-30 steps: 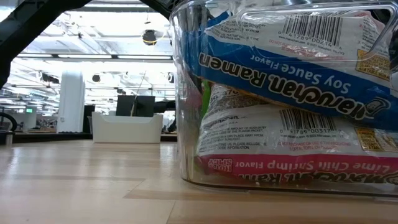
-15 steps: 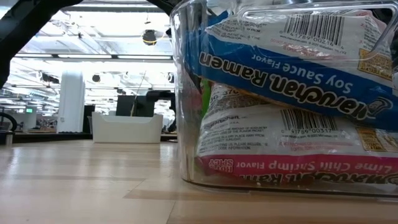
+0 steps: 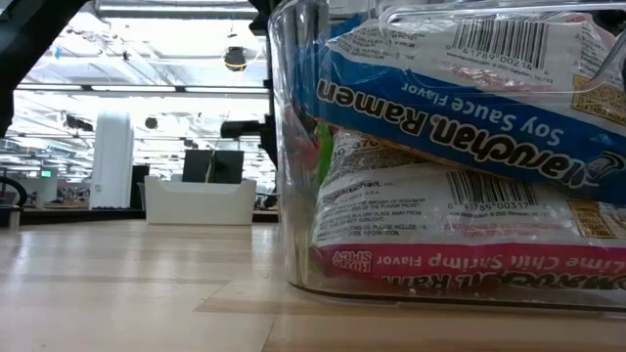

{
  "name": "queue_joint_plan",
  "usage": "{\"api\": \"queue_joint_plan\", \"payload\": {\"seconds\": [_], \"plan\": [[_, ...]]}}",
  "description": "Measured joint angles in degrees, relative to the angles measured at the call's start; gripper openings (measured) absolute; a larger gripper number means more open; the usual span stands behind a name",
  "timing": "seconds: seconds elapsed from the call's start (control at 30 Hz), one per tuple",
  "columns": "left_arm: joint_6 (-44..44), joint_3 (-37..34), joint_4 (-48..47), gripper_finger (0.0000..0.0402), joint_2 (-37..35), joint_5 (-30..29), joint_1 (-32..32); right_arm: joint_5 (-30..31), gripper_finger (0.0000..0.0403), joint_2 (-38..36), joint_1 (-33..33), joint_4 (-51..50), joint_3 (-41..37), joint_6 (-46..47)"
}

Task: Pick & Place Food Item
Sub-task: Put the black spoon into the white bin

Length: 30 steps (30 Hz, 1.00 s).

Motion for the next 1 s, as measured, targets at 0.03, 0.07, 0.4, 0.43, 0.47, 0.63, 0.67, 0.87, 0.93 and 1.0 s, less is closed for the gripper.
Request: {"api": "queue_joint_plan", "payload": {"seconds": [0.03, 0.07, 0.4, 0.43, 0.47, 0.63, 0.67, 0.87, 0.93, 1.0], "plan": [[0.00, -0.62, -0.01, 0.0011, -0.52, 0.02, 0.02, 0.01, 0.0000, 0.01, -0.01, 0.00, 0.01, 0.00], [0.00, -1.28, 0.03, 0.0011, -1.20, 0.02, 0.02, 0.00, 0.0000, 0.01, 0.00, 0.00, 0.02, 0.00], [0.00, -9.74, 0.87, 0.0010, -10.34, 0.31, 0.04, 0.00, 0.0000, 0.00, -0.02, 0.00, 0.02, 0.00], [-0.01, -10.79, 1.02, 0.0009, -11.36, 0.32, 0.04, 0.01, 0.0000, 0.01, -0.01, 0.00, 0.01, 0.00], [0.00, -11.68, 1.27, 0.0009, -12.26, 0.32, 0.04, 0.00, 0.0000, 0.00, -0.01, 0.00, 0.01, 0.00], [0.00, -16.36, 2.88, 0.0010, -16.70, 0.30, 0.02, 0.00, 0.0000, 0.00, 0.00, 0.00, 0.00, 0.00], [-0.02, -17.31, 3.62, 0.0009, -17.49, 0.30, 0.02, 0.00, 0.0000, 0.00, 0.00, 0.00, 0.00, 0.00], [-0.01, -21.49, 4.77, 0.0008, -21.24, 0.30, 0.02, 0.00, 0.0000, 0.00, -0.01, 0.00, 0.00, 0.00], [-0.02, -22.51, 4.81, 0.0008, -21.85, 0.30, 0.06, 0.02, 0.0000, 0.00, -0.02, 0.00, 0.00, 0.00], [-0.12, -22.66, 4.90, 0.0009, -21.97, 0.30, 0.35, 0.00, 0.0000, 0.00, 0.00, 0.00, 0.00, 0.00]]}}
